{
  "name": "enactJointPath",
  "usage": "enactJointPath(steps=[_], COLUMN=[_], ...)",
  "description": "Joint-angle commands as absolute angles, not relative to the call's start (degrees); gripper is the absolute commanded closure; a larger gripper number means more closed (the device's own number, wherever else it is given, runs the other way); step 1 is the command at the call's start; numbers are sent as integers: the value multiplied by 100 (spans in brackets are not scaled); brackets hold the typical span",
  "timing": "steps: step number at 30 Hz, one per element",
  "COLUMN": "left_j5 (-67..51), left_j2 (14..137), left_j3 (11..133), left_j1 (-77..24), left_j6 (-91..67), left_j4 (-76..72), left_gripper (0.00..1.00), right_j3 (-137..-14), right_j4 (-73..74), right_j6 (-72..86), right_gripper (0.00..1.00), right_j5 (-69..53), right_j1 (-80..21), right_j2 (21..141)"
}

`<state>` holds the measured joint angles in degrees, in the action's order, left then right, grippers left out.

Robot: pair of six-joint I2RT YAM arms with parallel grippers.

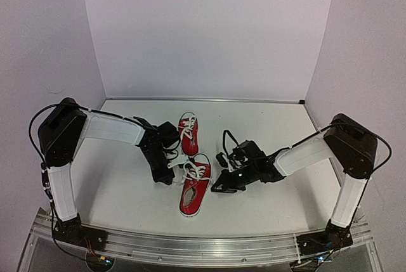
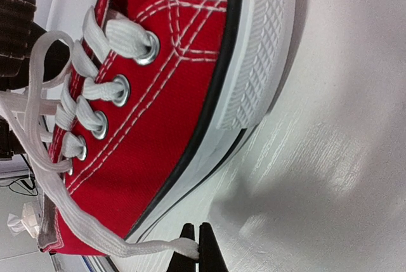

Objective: Tie the shoes

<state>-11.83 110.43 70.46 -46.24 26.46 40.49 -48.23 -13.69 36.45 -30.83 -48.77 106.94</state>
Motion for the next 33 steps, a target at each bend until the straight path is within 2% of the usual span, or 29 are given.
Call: enactJointPath(steps=[1,8,18,27,33], left_j5=[-1490,-1984,-2075,-2042,-1892], left_j2=[10749,10353,10862,10944,10183], left_j3=[6870,6023,6164,6259,5876], left_j1=[-4692,-4826,-4931,-4922,-4747], left_j6=[2189,1056,361,115,-444], left_j4=[3791,1576,403,270,453], left_gripper=[100,100,100,100,100], right_j3=[-4895,-5236,-5532,-5912,-5434], right_j4=[-1477,-1494,-1477,-1239,-957], right_j6=[3598,3535,3442,3203,3193], right_gripper=[100,100,100,100,100], right_j5=[-2980,-2991,-3000,-3098,-3005], right_j1=[-4877,-4848,-4493,-4307,-4061], right_j2=[10607,10970,11049,11141,10242])
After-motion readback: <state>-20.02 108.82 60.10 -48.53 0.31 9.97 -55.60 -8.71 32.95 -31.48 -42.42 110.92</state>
